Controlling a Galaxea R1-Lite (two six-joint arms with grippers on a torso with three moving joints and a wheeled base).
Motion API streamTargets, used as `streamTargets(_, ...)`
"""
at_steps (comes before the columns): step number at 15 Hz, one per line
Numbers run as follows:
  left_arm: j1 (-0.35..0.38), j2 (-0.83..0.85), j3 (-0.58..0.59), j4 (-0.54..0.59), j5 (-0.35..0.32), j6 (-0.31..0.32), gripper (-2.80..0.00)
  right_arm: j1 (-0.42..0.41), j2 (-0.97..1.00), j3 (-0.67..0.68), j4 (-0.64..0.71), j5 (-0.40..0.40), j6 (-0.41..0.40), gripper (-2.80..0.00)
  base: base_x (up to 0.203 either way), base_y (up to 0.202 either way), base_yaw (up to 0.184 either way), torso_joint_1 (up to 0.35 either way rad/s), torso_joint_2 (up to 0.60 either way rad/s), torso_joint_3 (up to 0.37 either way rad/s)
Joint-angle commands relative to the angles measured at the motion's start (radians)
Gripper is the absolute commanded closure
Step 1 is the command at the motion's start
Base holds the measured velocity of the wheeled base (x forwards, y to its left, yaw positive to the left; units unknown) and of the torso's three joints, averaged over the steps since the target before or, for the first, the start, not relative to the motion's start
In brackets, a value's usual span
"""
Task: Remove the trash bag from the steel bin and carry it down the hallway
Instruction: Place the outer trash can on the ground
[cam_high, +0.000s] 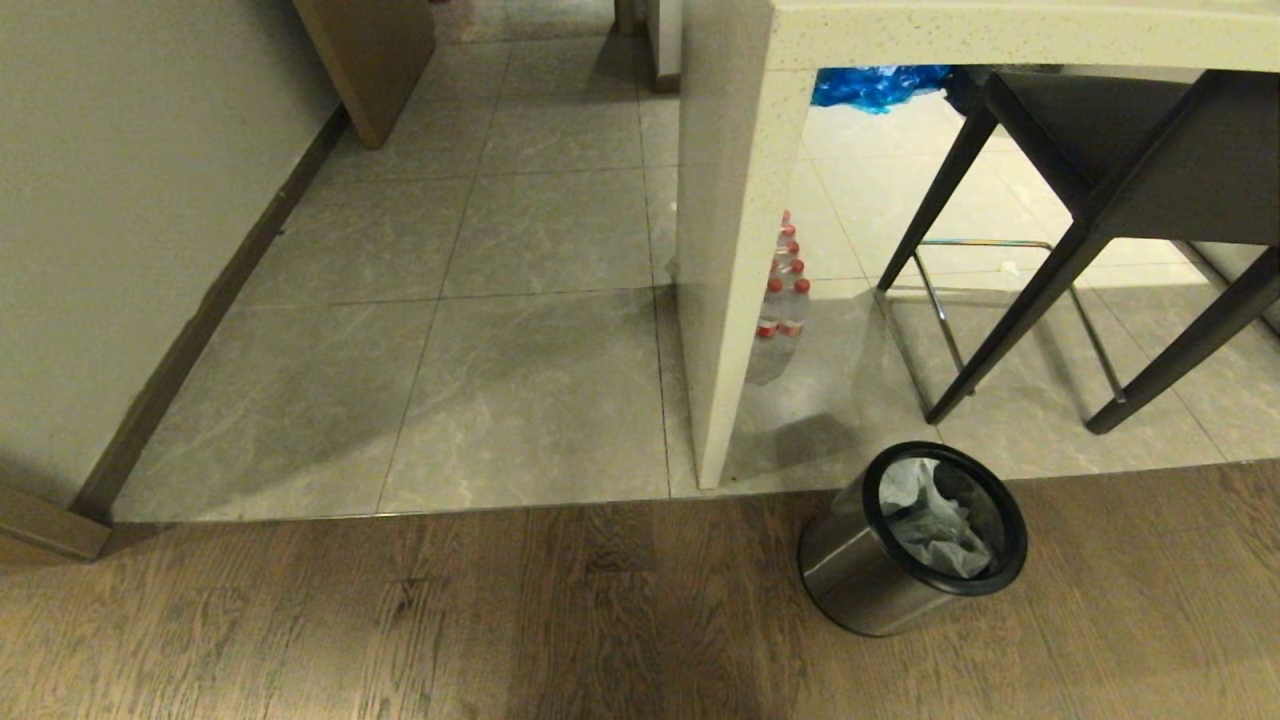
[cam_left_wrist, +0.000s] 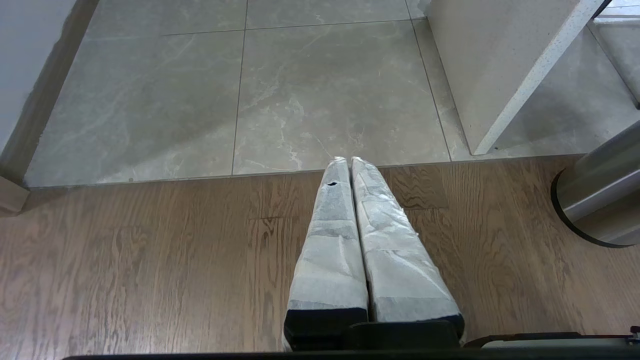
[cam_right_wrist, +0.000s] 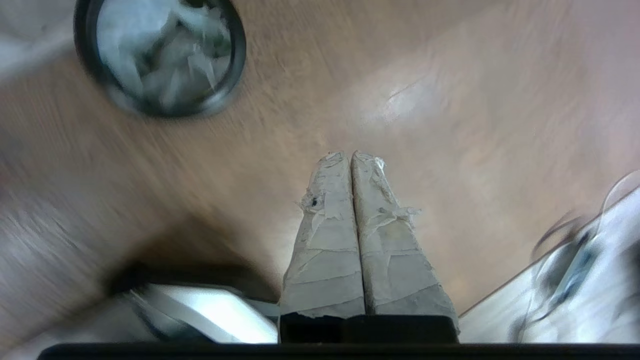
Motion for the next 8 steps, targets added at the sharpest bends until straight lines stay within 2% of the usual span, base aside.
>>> streamTargets(1,0.0,0.0,0.0,0.0,0.001,0.0,0.0,-0.037,0.187,-0.005,-0.067,0.001,0.072,-0.41,0.0,0.0,0.0,0.0,0.0,0.0)
streamTargets(2,0.0,0.0,0.0,0.0,0.001,0.0,0.0,-0.074,0.239,0.008,-0.129,0.034,0.097,-2.8,0.0,0.0,0.0,0.0,0.0,0.0)
streamTargets(4,0.0,0.0,0.0,0.0,0.001,0.0,0.0,-0.132,0.335,0.072,-0.281,0.117,0.132,-2.8,0.0,0.0,0.0,0.0,0.0,0.0)
streamTargets(7,0.0,0.0,0.0,0.0,0.001,0.0,0.0,-0.193,0.445,0.181,-0.494,0.305,0.149,-2.8,0.0,0.0,0.0,0.0,0.0,0.0)
streamTargets(8,0.0,0.0,0.0,0.0,0.001,0.0,0.0,-0.201,0.483,0.191,-0.539,0.333,0.15,-2.8,0.0,0.0,0.0,0.0,0.0,0.0)
